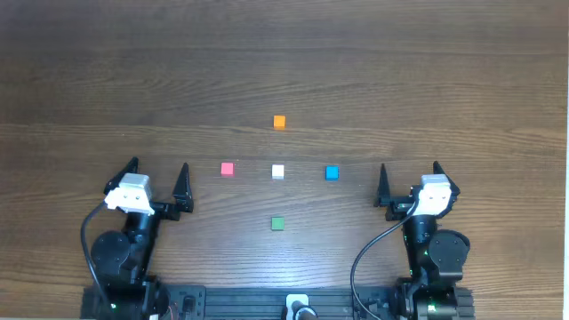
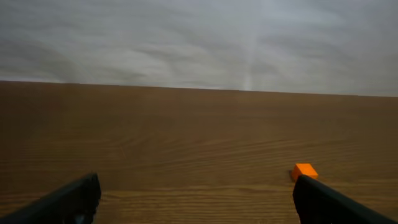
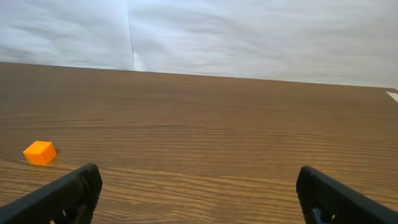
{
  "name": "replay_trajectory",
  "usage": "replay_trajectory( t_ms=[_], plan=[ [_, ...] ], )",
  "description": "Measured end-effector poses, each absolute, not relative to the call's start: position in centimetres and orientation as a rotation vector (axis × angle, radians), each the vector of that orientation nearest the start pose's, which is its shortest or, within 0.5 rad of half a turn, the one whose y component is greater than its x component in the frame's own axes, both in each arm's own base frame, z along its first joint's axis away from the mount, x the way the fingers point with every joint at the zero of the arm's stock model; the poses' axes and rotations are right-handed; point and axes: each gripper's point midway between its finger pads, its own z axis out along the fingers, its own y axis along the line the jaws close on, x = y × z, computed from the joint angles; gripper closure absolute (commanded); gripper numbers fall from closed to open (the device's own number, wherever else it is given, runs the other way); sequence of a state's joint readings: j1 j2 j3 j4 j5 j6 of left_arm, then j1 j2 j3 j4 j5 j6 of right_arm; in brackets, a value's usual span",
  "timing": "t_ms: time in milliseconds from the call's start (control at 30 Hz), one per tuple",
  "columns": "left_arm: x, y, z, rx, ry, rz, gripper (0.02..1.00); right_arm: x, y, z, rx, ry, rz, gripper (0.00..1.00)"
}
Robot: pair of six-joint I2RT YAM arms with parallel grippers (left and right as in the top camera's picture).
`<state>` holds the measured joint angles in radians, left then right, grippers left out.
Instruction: Stack Cubes
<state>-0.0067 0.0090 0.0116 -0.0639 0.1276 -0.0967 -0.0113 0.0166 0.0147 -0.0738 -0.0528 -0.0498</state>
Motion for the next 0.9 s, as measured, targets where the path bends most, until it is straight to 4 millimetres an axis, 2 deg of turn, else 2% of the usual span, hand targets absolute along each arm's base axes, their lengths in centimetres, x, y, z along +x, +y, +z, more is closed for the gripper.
replay_trajectory(
  t_ms=[400,500,633,667,767,833,900],
  plan=[
    [24.3,-3.0,16.0,0.002,1.657,-0.256,0.020,24.6,0.6,15.9,-0.072,1.645,-0.003,0.007],
    [23.9,-3.9,16.1,0.017,1.723,-0.316,0.020,24.6,0.6,15.9,-0.071,1.645,-0.004,0.007],
    [23.9,-5.4,18.4,0.052,1.827,-0.380,0.020,24.6,0.6,15.9,-0.070,1.644,-0.005,0.009],
    [24.3,-5.8,19.3,0.061,1.868,-0.396,0.020,24.6,0.6,15.9,-0.070,1.644,-0.006,0.007],
    [25.3,-6.8,20.5,0.078,1.987,-0.425,0.020,24.6,0.6,15.9,-0.070,1.644,-0.006,0.009],
    [26.2,-7.6,20.7,0.091,2.081,-0.442,0.020,24.6,0.6,15.9,-0.070,1.644,-0.006,0.009],
    [27.3,-8.7,20.1,0.112,2.206,-0.461,0.020,24.6,0.6,15.9,-0.070,1.644,-0.006,0.009]
  ],
)
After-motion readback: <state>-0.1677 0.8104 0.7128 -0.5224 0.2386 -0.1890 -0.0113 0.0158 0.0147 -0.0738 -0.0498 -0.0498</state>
